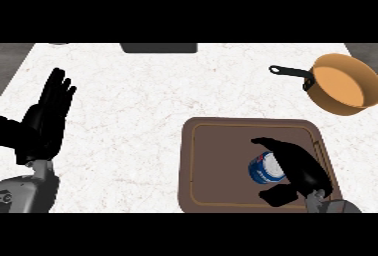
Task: Pick the can from the tray and place it in the pot
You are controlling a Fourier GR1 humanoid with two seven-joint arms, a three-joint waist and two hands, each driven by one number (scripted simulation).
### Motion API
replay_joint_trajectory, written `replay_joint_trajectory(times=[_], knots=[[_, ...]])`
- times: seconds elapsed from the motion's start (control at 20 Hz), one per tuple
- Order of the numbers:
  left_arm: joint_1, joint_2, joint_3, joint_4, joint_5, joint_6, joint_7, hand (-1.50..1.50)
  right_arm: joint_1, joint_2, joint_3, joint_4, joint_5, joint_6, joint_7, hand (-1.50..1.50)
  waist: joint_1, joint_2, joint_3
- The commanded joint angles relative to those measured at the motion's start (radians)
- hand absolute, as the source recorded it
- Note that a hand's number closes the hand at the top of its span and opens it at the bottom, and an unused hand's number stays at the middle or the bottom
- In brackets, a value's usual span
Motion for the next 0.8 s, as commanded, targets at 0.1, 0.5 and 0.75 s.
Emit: replay_joint_trajectory(times=[0.1,0.5,0.75], knots=[[0.0,-0.016,0.003,-0.054,-0.029,0.008,0.049,0.0,-0.035,-0.005,-0.001,0.093,0.081,0.004,-0.158,1.5,0.003,0.001,0.001],[-0.089,-0.015,0.035,0.066,-0.026,-0.042,0.024,0.0,-0.098,0.076,0.003,0.193,0.141,0.003,-0.203,1.5,0.001,0.002,0.0],[-0.022,-0.033,0.009,-0.072,-0.035,-0.015,0.077,0.0,-0.365,0.244,0.029,0.254,0.14,0.135,0.007,1.5,0.018,0.001,0.0]])
